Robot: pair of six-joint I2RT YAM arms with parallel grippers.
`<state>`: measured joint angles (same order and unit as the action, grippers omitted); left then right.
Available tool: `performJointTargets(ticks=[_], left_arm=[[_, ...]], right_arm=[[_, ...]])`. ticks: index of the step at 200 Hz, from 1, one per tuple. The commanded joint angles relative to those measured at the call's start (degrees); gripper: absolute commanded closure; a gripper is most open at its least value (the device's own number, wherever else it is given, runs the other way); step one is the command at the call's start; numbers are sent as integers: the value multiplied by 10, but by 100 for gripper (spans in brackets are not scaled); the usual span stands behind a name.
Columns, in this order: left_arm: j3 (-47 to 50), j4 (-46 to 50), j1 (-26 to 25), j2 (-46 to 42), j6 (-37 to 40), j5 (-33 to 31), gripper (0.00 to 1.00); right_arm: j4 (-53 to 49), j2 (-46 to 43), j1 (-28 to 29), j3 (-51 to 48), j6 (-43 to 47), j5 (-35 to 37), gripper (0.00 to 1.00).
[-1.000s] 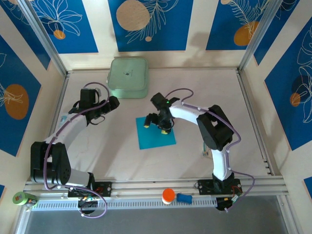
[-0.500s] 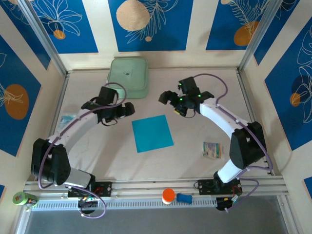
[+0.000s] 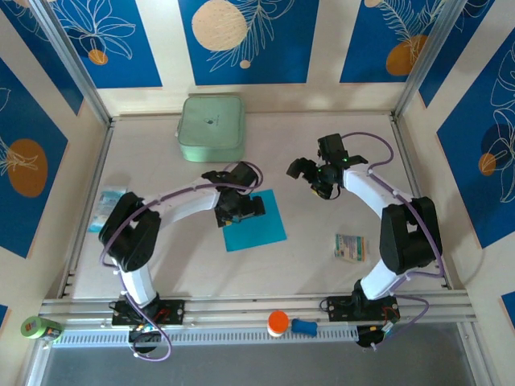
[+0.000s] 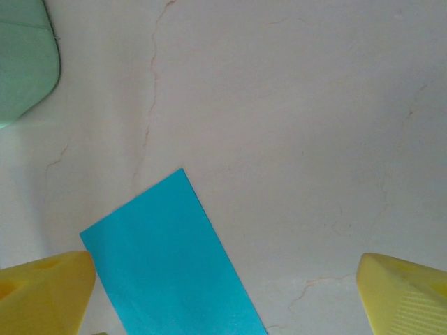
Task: Fold a paper plane with a square sheet of paper (pick it up from the middle)
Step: Rotate the square sheet of paper at the center of the table.
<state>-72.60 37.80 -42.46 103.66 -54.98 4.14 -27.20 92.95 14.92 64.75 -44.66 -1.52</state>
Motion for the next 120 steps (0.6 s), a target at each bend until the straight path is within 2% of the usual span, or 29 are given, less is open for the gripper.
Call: performJointTargets(ticks=[1, 43, 98, 120], left_arm=[[-14, -6, 1, 29, -7, 26, 3], [-27, 22, 1, 74, 43, 34, 3], [-58, 125, 3, 109, 228, -70, 1], [-83, 150, 5, 111, 254, -74, 1]], right_arm=[[0, 7, -5, -4, 10, -8, 4], [4, 7, -7, -8, 3, -9, 4], [1, 9, -10, -5, 2, -2, 4], [2, 9, -11, -8, -1, -3, 4]])
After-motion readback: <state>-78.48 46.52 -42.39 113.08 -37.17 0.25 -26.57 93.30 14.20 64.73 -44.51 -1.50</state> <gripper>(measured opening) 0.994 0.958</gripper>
